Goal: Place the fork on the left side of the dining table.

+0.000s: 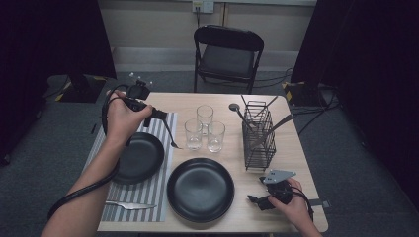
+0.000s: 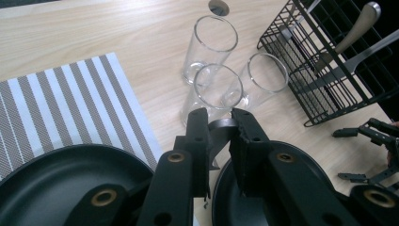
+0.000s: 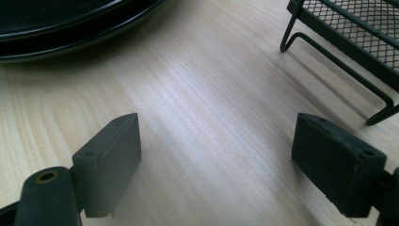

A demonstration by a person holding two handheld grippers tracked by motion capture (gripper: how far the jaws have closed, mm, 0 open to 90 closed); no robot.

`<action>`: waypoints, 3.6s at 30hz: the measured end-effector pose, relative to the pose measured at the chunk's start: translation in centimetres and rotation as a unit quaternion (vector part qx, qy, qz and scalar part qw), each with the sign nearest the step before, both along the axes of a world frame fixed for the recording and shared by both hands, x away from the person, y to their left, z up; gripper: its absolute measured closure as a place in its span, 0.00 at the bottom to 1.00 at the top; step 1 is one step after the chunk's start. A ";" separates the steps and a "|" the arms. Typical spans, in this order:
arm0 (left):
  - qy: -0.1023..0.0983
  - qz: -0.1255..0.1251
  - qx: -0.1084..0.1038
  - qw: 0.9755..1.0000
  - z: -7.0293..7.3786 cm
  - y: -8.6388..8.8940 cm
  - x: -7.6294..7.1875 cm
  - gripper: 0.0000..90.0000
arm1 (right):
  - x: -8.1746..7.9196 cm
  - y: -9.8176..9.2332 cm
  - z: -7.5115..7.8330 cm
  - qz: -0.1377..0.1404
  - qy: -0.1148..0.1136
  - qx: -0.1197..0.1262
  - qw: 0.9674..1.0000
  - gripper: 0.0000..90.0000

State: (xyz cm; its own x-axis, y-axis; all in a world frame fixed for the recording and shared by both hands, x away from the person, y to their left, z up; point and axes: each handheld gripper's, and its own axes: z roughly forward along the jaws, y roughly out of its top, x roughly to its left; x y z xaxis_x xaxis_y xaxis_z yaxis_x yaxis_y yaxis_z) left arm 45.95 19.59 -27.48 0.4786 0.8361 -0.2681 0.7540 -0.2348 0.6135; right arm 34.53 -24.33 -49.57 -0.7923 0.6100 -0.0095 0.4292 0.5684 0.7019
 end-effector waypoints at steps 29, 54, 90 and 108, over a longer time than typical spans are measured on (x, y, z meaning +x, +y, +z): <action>0.011 0.039 0.009 0.999 -1.1 2.1 3.0 0.86 | -0.2 -0.3 -0.4 -0.003 -0.014 0.019 1.000 0.17; 0.015 0.063 0.020 0.998 -2.4 3.2 6.2 0.86 | -0.2 -0.3 -0.4 -0.003 -0.015 0.020 1.000 0.17; 0.016 0.079 0.039 0.996 -4.9 3.8 10.7 0.86 | -0.2 -0.3 -0.4 0.000 -0.014 0.020 1.000 0.17; 0.016 0.095 0.025 0.995 -5.3 4.8 8.9 0.86 | -0.2 -0.3 -0.4 0.001 -0.015 0.019 1.000 0.17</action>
State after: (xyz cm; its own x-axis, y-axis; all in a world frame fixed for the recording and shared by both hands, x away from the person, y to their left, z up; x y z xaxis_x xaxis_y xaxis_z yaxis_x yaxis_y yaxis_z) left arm 54.87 24.40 -32.79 0.3029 0.9234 -0.2359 0.8070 -0.1169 0.5788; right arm 34.30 -24.61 -49.99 -0.7928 0.6094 -0.0102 0.4068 0.5416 0.7357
